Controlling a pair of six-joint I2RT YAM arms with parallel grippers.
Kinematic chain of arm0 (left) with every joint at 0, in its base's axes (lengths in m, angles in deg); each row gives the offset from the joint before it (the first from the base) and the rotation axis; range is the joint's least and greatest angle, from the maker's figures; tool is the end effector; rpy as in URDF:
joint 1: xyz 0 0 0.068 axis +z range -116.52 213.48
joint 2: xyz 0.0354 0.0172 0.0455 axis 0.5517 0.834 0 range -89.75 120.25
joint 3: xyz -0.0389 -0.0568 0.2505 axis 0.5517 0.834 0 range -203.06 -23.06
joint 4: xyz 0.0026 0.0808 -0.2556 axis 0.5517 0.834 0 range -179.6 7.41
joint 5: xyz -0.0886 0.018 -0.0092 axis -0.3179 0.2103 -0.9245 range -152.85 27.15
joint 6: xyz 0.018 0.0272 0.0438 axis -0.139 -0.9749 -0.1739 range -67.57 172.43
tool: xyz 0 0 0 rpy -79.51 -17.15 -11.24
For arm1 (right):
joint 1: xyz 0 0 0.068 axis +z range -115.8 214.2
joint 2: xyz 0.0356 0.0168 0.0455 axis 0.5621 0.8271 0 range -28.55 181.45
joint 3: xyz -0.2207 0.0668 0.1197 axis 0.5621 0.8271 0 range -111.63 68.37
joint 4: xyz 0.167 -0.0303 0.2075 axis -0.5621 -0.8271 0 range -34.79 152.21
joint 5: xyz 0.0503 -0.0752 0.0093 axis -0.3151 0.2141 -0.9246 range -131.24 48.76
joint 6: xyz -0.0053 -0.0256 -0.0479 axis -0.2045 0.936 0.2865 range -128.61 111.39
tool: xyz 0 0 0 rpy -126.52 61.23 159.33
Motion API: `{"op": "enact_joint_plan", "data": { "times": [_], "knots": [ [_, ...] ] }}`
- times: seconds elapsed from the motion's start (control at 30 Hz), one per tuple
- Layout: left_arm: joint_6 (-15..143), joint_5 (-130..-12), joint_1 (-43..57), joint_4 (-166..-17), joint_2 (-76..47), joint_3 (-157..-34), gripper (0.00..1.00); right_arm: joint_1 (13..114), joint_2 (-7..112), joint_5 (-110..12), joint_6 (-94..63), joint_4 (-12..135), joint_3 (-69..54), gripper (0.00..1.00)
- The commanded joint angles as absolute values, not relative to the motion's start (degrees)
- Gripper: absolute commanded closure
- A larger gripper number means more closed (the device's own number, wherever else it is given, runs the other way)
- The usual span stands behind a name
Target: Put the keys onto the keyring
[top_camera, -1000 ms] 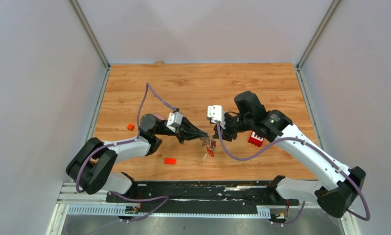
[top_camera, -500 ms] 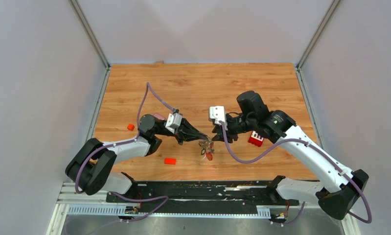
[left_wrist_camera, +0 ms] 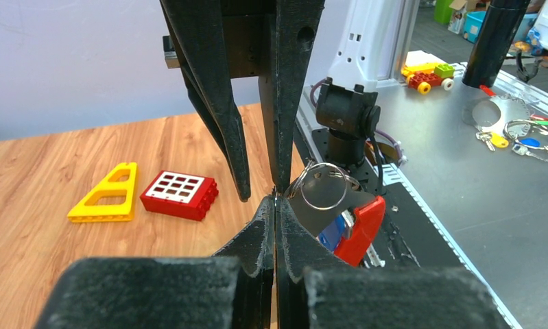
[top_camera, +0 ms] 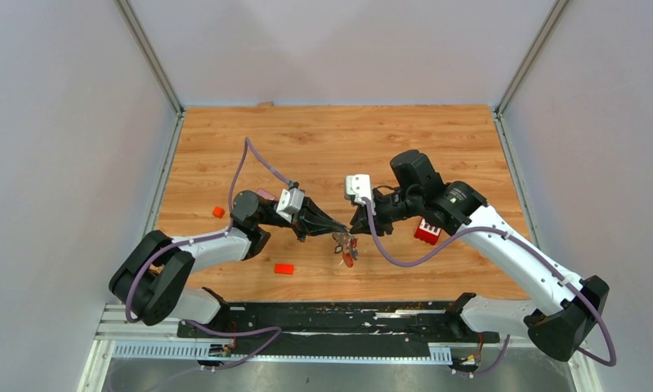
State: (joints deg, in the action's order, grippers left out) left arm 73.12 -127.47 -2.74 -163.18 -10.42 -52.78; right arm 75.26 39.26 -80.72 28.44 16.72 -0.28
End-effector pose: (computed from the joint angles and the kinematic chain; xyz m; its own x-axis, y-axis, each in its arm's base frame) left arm 0.1939 -0.1831 0.2430 -0.0181 -0.1744 -0.9845 0.9758 -0.2179 0.0206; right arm 0.1727 0.1813 0.3373 0.0880 -0.5401 -0.8370 -0.9961 -0.0507 -0.0721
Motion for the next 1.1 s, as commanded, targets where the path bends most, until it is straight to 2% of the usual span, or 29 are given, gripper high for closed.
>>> {"op": "enact_joint_plan", "data": {
  "times": [0.0,0.37,0.6,0.93,1.07],
  "knots": [
    [73.3,-126.9,-2.9,-166.9,-11.6,-53.3,1.0,75.0,39.7,-80.4,26.7,19.9,-2.2,0.79],
    [73.9,-125.5,-3.0,-167.3,-11.6,-53.1,1.0,75.1,40.2,-80.2,25.3,21.6,-1.2,0.84],
    [74.1,-125.2,-2.9,-167.5,-11.4,-52.8,1.0,75.1,39.7,-79.8,25.9,22.0,-0.9,1.0],
    [73.6,-123.8,-2.9,-166.2,-11.0,-52.6,1.0,75.4,36.8,-74.6,32.2,19.0,-1.4,1.0],
    [70.8,-123.1,-2.9,-160.5,-10.9,-54.2,1.0,76.6,36.7,-71.7,34.1,17.2,-1.8,1.0]
  ]
}}
